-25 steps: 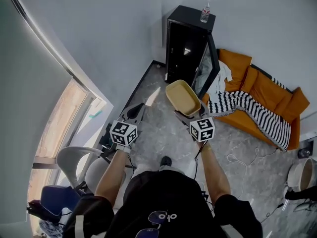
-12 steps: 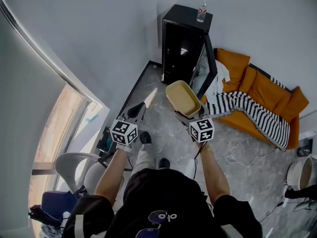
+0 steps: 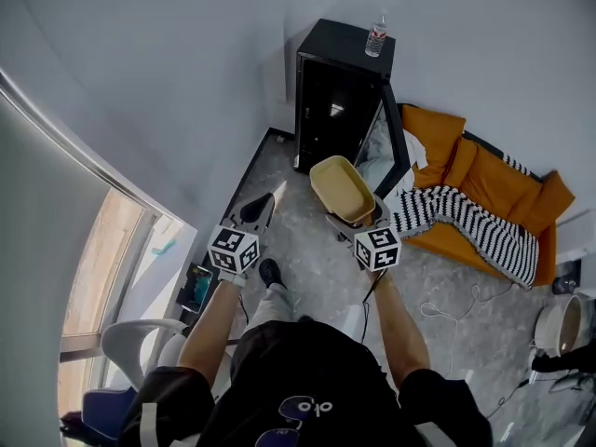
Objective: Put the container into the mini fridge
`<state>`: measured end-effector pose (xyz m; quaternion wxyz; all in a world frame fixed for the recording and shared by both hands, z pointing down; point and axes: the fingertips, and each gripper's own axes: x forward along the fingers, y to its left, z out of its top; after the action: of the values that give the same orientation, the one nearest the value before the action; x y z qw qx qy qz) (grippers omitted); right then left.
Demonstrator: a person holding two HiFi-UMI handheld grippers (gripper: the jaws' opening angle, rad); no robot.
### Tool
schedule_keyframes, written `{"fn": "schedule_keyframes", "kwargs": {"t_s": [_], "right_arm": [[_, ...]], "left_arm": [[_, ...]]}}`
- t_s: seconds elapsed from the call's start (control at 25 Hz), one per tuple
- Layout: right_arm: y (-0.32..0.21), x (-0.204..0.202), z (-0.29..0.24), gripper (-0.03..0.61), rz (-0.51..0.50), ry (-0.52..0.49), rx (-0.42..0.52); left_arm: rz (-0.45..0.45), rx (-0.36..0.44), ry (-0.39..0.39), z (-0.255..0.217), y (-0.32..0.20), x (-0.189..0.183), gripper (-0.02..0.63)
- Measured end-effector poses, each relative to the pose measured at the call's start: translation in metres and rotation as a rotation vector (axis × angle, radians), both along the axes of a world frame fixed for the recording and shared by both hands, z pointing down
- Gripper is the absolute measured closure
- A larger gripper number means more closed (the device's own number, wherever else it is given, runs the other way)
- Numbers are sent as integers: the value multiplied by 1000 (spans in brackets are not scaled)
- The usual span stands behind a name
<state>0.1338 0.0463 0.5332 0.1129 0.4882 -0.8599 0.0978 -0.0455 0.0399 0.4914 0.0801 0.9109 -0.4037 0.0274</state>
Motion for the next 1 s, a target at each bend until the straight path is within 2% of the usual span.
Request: {"fn": "schedule_keyframes", "kwargs": {"t_s": [0.56,1.0], "right_arm": [[-152,-34,-7,38,54,19,-19],[-214,-53,2,38,116,9,-25]], "left_arm": [[70,-13,11,-10,-161,-27,606],[114,-35,1,5,-222,-54,606]]}}
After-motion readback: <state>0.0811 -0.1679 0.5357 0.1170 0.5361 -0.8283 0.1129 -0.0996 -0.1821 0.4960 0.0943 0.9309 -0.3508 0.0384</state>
